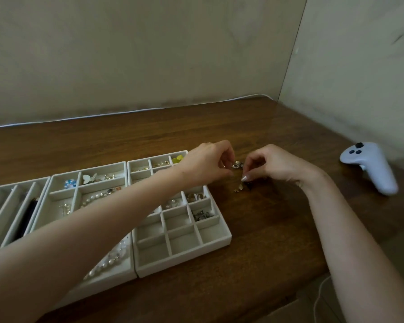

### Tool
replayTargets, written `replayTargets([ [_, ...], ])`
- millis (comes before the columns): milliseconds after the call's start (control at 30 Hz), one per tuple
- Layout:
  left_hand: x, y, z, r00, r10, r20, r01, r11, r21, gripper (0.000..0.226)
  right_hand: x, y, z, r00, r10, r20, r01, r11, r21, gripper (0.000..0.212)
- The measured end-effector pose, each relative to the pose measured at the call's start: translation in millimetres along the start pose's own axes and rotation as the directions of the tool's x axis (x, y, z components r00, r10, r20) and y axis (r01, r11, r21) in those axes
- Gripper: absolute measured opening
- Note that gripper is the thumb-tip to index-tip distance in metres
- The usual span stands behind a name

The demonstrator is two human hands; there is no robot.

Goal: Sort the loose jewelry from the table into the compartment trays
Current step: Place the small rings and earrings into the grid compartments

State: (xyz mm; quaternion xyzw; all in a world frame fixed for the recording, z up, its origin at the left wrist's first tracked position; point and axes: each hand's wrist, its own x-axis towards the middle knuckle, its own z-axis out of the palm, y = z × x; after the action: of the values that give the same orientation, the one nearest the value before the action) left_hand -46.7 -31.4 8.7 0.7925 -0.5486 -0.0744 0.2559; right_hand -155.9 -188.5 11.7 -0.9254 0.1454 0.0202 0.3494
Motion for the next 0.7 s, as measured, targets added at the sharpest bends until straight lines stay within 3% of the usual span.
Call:
replayTargets([
  [67,5.9,4.3,3.4,0.999,-0.031,0.017,0.033,0.996,-0.085,0.036,0.1,-2.6,0.7,0.994,-0.037,-0.105,0.050,0.990,0.130,0.005],
  [200,9.1,6.9,7.3,0.990,-0.104,-0.098,0.069,0.948,-0.311,0.036,0.5,-11.9,6.5,0.967,-0.075,-0.244,0.146,0.947,0.287,0.007],
  [367,-2.1,2.0,0.2,0.980,-0.123,-0.159,0.063,0.939,-0.338,0.024,-3.8,-7.7,12.5,0.953,-0.076,-0.292,0.193,0.898,0.395,0.006],
  [500,-20.2,-2.1,-12.0,0.973,-0.128,-0.191,0.068,0.954,-0.293,0.020,10.3,9.3,16.5,0.874,-0.025,-0.484,0.105,0.985,0.139,0.012],
  [633,-45.0,-6.0,-22.1,0.973,-0.082,-0.217,0.021,0.963,-0.268,0.021,22.5,14.8,27.7,0.895,0.023,-0.446,-0.047,0.998,-0.043,0.014],
  [700,-57.1,-7.4,-26.6,0.975,-0.075,-0.208,0.016,0.962,-0.271,0.017,23.5,13.0,29.3,0.893,0.018,-0.449,-0.055,0.996,-0.070,0.013],
])
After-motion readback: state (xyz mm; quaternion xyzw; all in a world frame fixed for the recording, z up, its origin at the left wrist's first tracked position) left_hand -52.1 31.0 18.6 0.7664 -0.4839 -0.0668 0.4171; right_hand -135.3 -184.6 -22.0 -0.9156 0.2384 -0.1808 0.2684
